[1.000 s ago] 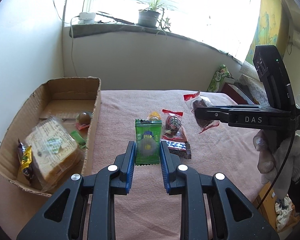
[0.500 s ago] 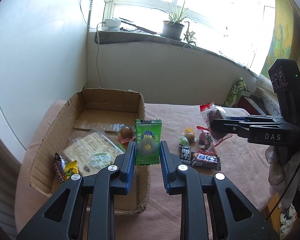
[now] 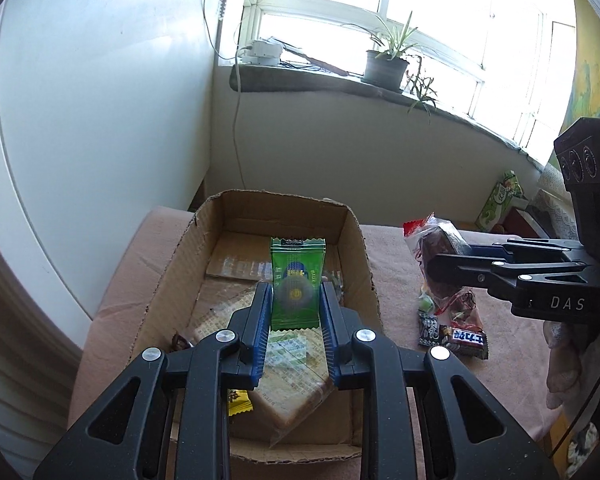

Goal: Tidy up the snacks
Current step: 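Carry the green packet in the left tool over the box while the right tool carries the bag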

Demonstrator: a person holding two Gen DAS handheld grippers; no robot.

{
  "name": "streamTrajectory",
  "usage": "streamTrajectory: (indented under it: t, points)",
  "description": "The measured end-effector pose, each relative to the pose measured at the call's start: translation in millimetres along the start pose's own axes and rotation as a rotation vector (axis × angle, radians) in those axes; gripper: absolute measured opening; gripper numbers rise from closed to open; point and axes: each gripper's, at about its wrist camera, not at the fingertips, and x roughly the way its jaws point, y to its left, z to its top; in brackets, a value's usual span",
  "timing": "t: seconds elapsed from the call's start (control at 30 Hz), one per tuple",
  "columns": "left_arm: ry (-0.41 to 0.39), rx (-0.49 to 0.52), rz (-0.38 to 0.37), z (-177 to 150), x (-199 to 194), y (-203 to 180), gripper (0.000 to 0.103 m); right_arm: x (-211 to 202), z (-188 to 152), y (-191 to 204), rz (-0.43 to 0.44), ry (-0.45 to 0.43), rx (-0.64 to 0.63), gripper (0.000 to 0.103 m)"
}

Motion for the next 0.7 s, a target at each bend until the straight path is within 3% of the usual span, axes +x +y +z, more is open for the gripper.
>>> streamTrajectory:
  t: [0.7]
  points:
    - [0.019,-0.042,0.042,9,17,32,0.022,67,31,21,0.052,0.071,-0.029,0.034]
